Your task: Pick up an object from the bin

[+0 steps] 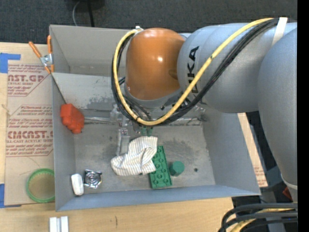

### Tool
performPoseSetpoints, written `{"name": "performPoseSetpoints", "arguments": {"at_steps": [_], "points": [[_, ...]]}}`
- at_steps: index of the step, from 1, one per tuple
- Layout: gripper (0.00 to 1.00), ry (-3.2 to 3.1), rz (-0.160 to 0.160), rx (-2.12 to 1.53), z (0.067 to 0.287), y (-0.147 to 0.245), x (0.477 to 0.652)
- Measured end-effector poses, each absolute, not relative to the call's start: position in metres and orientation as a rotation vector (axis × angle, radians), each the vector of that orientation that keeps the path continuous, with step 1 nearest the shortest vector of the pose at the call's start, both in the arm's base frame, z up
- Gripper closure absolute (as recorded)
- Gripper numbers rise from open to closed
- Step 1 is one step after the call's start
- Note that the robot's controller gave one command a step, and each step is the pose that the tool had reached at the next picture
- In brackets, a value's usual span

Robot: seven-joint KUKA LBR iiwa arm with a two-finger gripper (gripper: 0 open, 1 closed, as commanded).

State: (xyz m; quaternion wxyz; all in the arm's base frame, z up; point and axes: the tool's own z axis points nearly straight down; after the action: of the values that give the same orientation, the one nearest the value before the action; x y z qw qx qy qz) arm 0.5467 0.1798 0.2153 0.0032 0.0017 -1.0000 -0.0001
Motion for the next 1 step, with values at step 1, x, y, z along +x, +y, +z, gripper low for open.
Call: {"name": "performPoseSetpoints", "arguments": {"at_steps": [1], "points": [[0.00,-3.143,-0.003,0.002,0.2202,0.1789,0.5482]]}}
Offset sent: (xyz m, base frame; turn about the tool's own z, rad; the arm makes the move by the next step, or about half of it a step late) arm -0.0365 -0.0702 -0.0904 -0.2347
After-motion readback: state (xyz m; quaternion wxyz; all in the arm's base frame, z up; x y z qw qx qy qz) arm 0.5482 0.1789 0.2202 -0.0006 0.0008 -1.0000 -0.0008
